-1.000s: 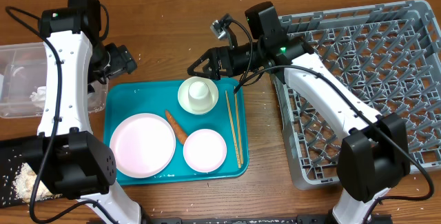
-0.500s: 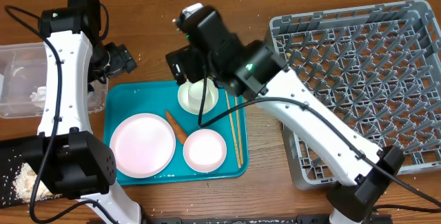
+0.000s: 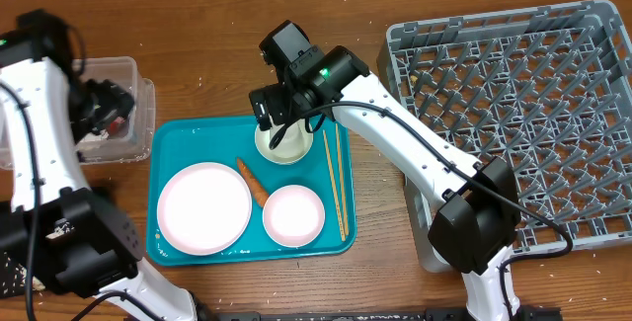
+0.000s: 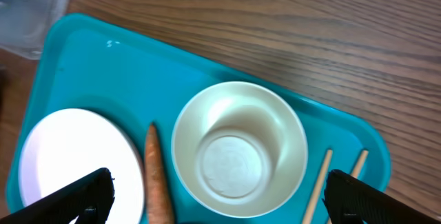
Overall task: Sort waste into correct bins and load items into the dishwasher
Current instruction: 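Reach the right gripper over the white cup on the tray, then grasp the white cup with the right gripper and lift, then place the white cup upside down in the grey dish rack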
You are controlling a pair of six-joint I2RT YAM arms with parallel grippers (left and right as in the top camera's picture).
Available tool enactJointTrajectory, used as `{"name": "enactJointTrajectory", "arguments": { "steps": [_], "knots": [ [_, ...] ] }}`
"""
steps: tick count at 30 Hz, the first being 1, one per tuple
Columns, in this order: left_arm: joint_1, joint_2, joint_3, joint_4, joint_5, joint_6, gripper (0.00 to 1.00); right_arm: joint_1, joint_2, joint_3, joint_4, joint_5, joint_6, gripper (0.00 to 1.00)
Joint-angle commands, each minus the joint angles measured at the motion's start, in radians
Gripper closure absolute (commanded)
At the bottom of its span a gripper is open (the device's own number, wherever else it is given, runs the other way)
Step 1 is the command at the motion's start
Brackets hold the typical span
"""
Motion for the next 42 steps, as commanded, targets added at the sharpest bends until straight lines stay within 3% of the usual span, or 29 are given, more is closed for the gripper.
{"name": "enactJointTrajectory", "arguments": {
  "steps": [1, 22, 24, 25, 29, 33, 36, 42],
  "knots": [
    [0.049, 0.003, 0.019, -0.006, -0.019, -0.031, 0.0, 0.007, 0.0, 0.01, 0.003, -0.009, 0.01, 0.0],
    [0.058, 0.003, 0.019, -0.005, -0.02, -0.028, 0.0, 0.061, 0.167, 0.006, -0.036, 0.058, 0.067, 0.17],
    [0.058, 0.003, 0.019, -0.004, -0.02, -0.028, 0.0, 0.061, 0.167, 0.006, -0.036, 0.062, 0.07, 0.23],
    [0.058, 0.003, 0.019, -0.004, -0.02, -0.028, 0.0, 0.061, 0.167, 0.006, -0.036, 0.061, 0.07, 0.32],
    [0.058, 0.003, 0.019, -0.004, -0.02, -0.028, 0.0, 0.06, 0.161, 0.014, -0.044, 0.042, 0.081, 0.38],
    [0.058, 0.003, 0.019, -0.003, -0.02, -0.028, 0.0, 0.019, 0.116, 0.114, -0.092, 0.014, 0.096, 0.46],
    [0.058, 0.003, 0.019, -0.003, -0.02, -0.028, 0.0, -0.031, 0.072, 0.219, -0.139, 0.014, 0.096, 0.46],
    [0.058, 0.003, 0.019, -0.004, -0.02, -0.028, 0.0, -0.273, -0.034, 0.499, -0.312, 0.024, 0.088, 0.46]
  ]
}}
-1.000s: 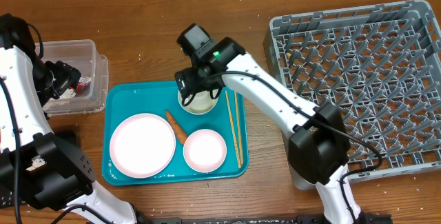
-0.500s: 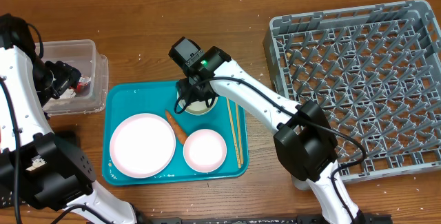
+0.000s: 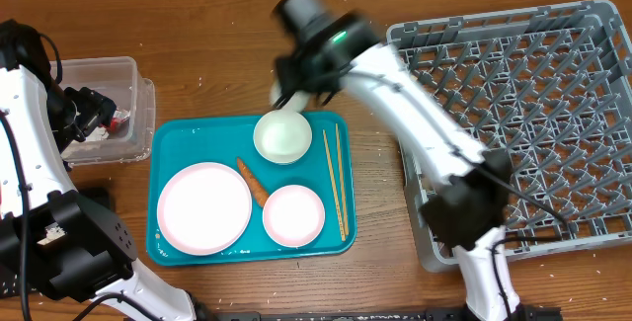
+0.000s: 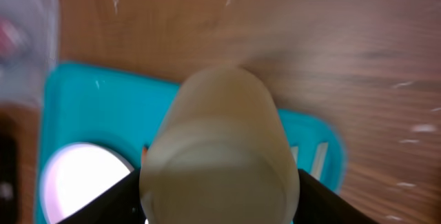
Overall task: Sort waste into correct bins and load items into the dishwasher
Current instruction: 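Place the white cup upside down in the grey dish rack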
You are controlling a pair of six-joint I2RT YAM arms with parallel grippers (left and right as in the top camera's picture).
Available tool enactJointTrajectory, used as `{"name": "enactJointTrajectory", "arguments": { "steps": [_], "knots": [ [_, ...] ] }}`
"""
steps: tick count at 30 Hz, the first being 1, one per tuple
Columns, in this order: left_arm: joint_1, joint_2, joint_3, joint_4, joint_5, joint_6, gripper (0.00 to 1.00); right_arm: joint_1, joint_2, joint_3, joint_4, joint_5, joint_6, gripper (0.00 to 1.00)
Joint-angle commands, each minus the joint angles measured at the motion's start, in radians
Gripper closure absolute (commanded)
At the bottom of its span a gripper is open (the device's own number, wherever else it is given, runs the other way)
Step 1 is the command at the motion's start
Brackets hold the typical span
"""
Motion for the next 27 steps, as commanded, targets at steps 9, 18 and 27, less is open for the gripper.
{"name": "enactJointTrajectory", "arguments": {
  "steps": [9, 18, 27],
  "knots": [
    [-0.002, 0.003, 0.019, 0.001, -0.014, -0.01, 0.0, -0.553, -0.117, 0.134, -0.183, 0.061, -0.08, 0.45],
    [-0.002, 0.003, 0.019, 0.001, -0.014, -0.01, 0.0, -0.689, -0.111, -0.116, -0.184, 0.204, -0.073, 0.41],
    [-0.002, 0.003, 0.019, 0.001, -0.013, -0.01, 0.0, -0.69, -0.112, -0.203, -0.2, 0.161, -0.073, 0.29]
  ]
}}
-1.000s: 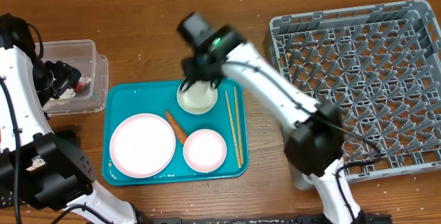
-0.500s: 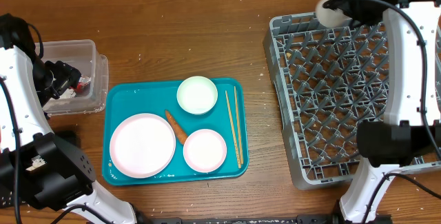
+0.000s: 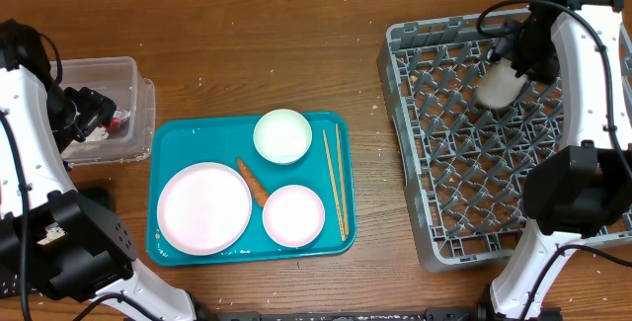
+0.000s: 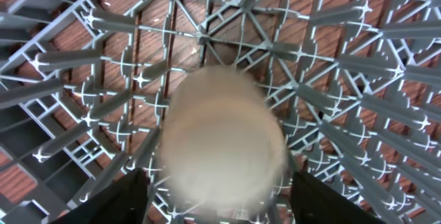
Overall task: Sort waste into correct bins and load items into the dishwasher
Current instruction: 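Place the white cup upside down in the grey dish rack, then reach the right gripper to the small white bowl and grasp it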
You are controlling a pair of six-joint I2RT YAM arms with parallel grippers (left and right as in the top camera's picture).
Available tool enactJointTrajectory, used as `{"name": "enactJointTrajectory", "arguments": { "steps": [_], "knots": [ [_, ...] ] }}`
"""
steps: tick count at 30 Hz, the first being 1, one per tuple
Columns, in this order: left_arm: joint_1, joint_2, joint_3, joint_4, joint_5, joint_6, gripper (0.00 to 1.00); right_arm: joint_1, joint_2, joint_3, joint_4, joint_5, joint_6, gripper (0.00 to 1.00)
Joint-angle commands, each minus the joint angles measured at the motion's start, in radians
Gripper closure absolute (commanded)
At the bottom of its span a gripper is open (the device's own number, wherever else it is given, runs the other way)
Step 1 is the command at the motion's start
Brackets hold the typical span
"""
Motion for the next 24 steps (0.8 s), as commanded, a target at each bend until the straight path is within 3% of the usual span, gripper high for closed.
{"name": "enactJointTrajectory", "arguments": {
  "steps": [1, 5, 8, 12, 14, 18, 24],
  "knots": [
    [-0.002, 0.003, 0.019, 0.001, -0.013, -0.01, 0.0, 0.003, -0.008, 0.0, -0.01, -0.023, 0.001, 0.29],
    [-0.002, 0.003, 0.019, 0.001, -0.014, -0.01, 0.0, 0.003, -0.009, 0.007, -0.042, -0.034, 0.001, 0.21],
    [-0.002, 0.003, 0.019, 0.001, -0.013, -0.01, 0.0, 0.005, -0.011, 0.083, -0.119, -0.151, 0.0, 0.16],
    [-0.002, 0.003, 0.019, 0.004, -0.013, -0.011, 0.0, 0.041, -0.031, 0.196, -0.146, -0.516, -0.045, 0.18],
    [-0.002, 0.003, 0.019, 0.019, -0.013, -0.013, 0.0, 0.103, -0.047, 0.2, -0.109, -0.593, -0.052, 0.18],
    [-0.002, 0.003, 0.019, 0.033, -0.013, -0.013, 0.0, 0.299, -0.039, 0.179, -0.03, -0.557, -0.051, 0.18],
    [-0.002, 0.003, 0.019, 0.033, -0.013, -0.012, 0.0, 0.702, 0.058, 0.062, 0.184, -0.346, -0.051, 0.18]
  ]
}}
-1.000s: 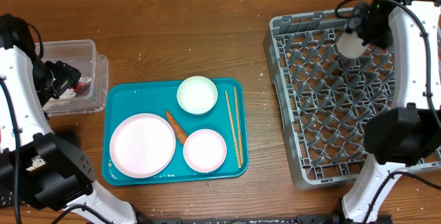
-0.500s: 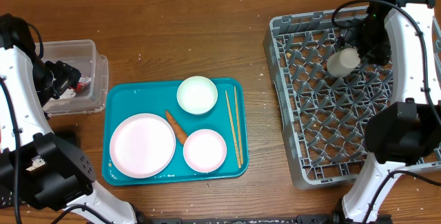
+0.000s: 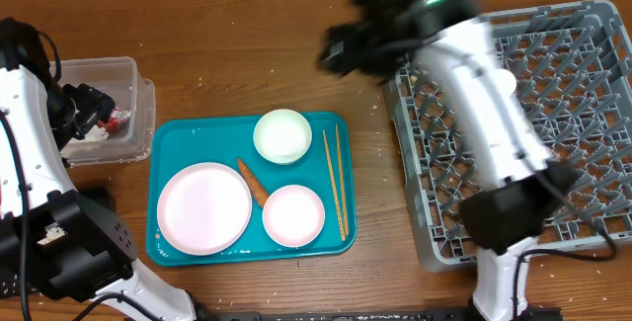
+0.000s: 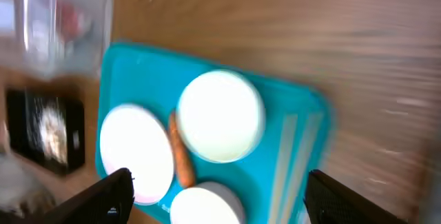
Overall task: Sort waste into correct bins and load items into the dishwasher
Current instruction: 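Reach the right gripper to the small white bowl and grasp it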
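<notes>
On the teal tray point(image 3: 170, 143) lie a large white plate point(image 3: 204, 207), a pale green bowl point(image 3: 282, 135), a small pinkish bowl point(image 3: 293, 214), a carrot point(image 3: 253, 181) and a pair of chopsticks point(image 3: 336, 183). My right gripper point(image 3: 341, 54), blurred by motion, hangs over the bare table between tray and grey dish rack point(image 3: 592, 25). In its wrist view it is wide open point(image 4: 220, 203) and empty above the green bowl point(image 4: 220, 117) and the carrot point(image 4: 181, 162). My left gripper point(image 3: 89, 109) is at the clear bin point(image 3: 123, 69); its jaws do not show. The cup is not in view.
The clear plastic bin at the far left holds some red and white scrap. The right arm crosses the left part of the rack and hides it. A dark object lies on the table to the left of the tray point(image 4: 45, 127).
My right gripper was shut on a pale cup over the dish rack. Now it is open and empty, off the rack's left side and looking down on the tray. The left arm has not moved.
My right gripper first stood open over a pale cup standing in the green bowl. Then it held the cup lifted above the tray, with the bowl left behind. Then it held it over the rack. Now it is empty and back toward the tray.
</notes>
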You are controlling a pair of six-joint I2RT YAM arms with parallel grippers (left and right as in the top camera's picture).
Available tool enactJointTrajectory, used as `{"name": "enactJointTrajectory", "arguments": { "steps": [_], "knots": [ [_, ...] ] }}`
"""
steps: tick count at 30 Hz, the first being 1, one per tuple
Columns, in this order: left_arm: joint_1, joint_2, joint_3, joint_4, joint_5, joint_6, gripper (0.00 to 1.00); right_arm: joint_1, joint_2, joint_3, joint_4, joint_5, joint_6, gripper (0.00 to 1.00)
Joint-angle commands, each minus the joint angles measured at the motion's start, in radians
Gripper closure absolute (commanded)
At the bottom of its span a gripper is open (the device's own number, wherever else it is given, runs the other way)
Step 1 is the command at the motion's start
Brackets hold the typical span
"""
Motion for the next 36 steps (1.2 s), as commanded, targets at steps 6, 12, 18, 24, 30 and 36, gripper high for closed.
{"name": "enactJointTrajectory", "arguments": {
  "steps": [6, 12, 18, 24, 30, 36],
  "knots": [
    [-0.002, 0.003, 0.02, -0.006, -0.013, -0.009, 0.0, 0.314, 0.212, -0.049, 0.17, 0.206, -0.006, 0.27],
    [-0.002, 0.003, 0.02, -0.007, -0.013, -0.009, 0.0, 0.355, 0.314, -0.049, 0.193, 0.261, -0.007, 0.31],
    [-0.002, 0.003, 0.02, -0.006, -0.014, -0.009, 0.0, 0.355, 0.371, -0.053, 0.191, 0.26, -0.007, 0.38],
    [-0.002, 0.003, 0.02, -0.006, -0.014, -0.009, 0.0, 0.355, 0.375, -0.053, 0.193, 0.259, -0.006, 0.68],
    [-0.002, 0.003, 0.02, -0.006, -0.014, -0.009, 0.0, 0.345, 0.372, 0.015, 0.116, 0.203, -0.003, 0.96],
    [-0.002, 0.003, 0.02, -0.006, -0.014, -0.009, 0.0, 0.278, 0.295, 0.247, -0.01, 0.112, -0.002, 0.96]
  ]
}}
